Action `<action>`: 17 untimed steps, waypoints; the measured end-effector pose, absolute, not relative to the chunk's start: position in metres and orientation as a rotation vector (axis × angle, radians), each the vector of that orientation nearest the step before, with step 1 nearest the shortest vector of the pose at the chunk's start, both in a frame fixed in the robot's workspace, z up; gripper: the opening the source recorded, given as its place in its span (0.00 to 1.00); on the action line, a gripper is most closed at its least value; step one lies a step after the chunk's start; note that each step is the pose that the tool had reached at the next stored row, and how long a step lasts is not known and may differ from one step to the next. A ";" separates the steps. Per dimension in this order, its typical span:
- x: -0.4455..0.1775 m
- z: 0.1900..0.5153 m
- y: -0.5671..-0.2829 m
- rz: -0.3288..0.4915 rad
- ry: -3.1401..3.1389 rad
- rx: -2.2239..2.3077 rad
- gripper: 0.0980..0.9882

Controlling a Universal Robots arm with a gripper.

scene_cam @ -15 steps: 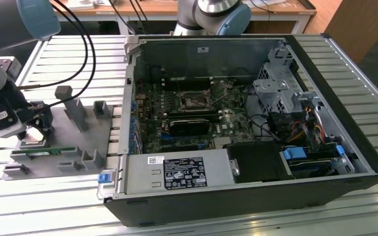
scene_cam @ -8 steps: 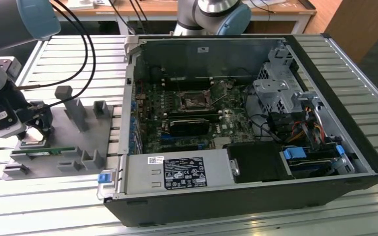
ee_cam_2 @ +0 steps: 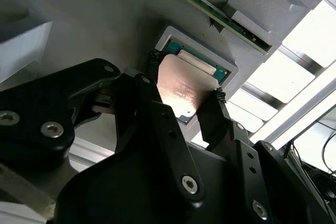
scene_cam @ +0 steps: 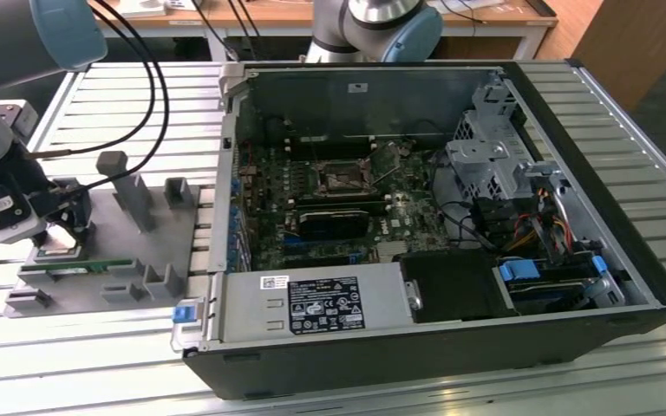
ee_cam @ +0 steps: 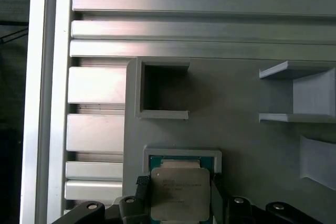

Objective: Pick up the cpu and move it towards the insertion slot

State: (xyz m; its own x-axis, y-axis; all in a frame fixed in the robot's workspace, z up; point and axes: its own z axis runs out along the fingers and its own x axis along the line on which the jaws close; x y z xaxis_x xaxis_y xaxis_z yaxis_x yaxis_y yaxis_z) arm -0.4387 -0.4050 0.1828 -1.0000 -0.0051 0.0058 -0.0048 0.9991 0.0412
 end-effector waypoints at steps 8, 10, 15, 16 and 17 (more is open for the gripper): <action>-0.439 0.188 -0.405 -0.065 -3.135 0.008 0.50; -0.439 0.191 -0.405 -0.065 -3.135 0.008 0.50; -0.439 0.195 -0.405 -0.065 -3.135 0.008 0.50; -0.439 0.195 -0.405 -0.068 -3.135 0.008 0.50; -0.439 0.195 -0.405 -0.071 -3.135 0.008 0.50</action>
State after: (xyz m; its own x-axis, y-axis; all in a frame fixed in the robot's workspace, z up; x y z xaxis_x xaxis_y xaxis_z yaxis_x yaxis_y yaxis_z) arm -0.4386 -0.4051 0.1951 -1.0000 -0.0052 0.0056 -0.0049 0.9990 0.0454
